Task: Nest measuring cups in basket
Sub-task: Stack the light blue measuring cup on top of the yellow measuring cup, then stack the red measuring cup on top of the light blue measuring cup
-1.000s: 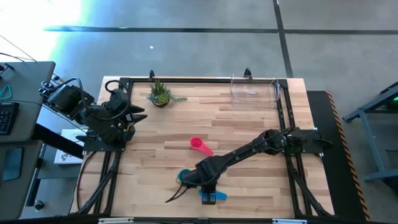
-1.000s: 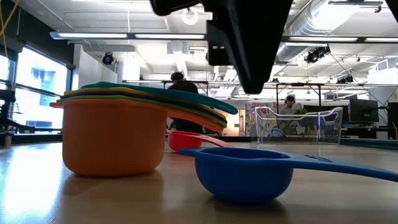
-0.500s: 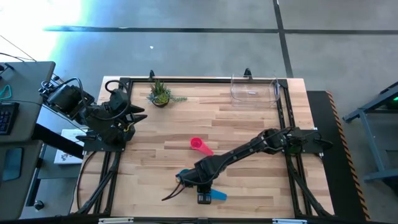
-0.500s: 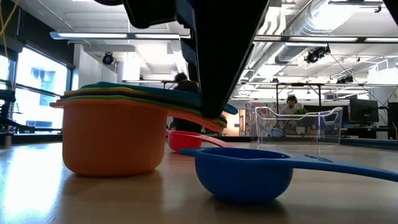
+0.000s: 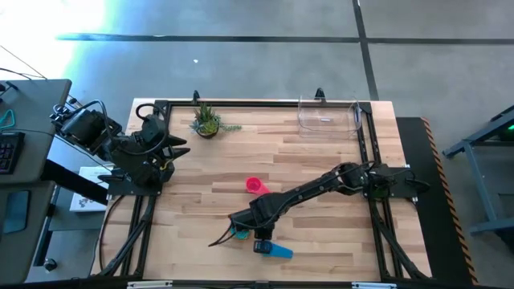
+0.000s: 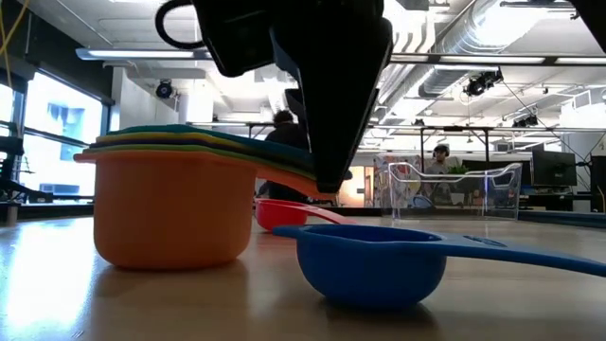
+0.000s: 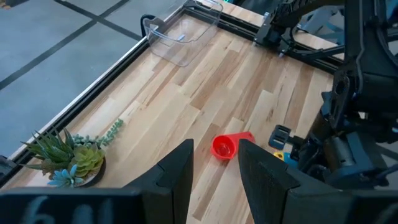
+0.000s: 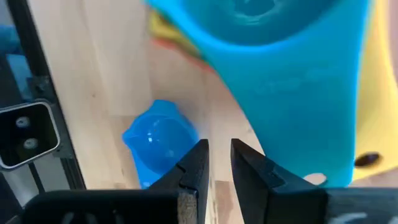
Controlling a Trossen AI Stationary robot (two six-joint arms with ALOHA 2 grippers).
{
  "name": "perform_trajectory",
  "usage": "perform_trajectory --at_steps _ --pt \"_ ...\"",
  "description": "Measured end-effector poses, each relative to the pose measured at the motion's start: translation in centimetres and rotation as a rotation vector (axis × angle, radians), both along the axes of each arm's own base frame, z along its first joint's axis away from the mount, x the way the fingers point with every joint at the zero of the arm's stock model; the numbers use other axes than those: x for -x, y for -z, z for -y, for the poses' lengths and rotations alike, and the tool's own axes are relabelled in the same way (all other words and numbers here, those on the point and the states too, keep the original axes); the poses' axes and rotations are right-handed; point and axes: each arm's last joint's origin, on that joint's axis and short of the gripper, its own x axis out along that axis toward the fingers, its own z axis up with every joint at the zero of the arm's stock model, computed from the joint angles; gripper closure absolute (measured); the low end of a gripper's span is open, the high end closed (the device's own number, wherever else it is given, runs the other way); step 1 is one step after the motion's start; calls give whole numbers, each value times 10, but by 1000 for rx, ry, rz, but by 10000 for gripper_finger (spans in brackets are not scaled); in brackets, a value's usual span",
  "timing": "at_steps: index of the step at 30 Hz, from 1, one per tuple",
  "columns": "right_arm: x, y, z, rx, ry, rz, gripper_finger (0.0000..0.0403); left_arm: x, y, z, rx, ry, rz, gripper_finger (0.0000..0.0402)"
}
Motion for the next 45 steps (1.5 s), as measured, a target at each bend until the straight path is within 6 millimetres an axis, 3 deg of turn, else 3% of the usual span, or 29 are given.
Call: perform_trajectory --at_steps 17,31,41,45 --pt "-2 -12 20 36 48 -50 346 0 0 0 -8 7 -4 286" --pt "-4 -13 12 -26 -3 -7 346 0 0 0 -8 7 -4 286" --pt "-6 -12 20 -18 14 -6 346 0 0 1 4 18 -12 286" --pt "-2 -22 22 -10 33 -32 346 0 1 1 19 33 -19 286"
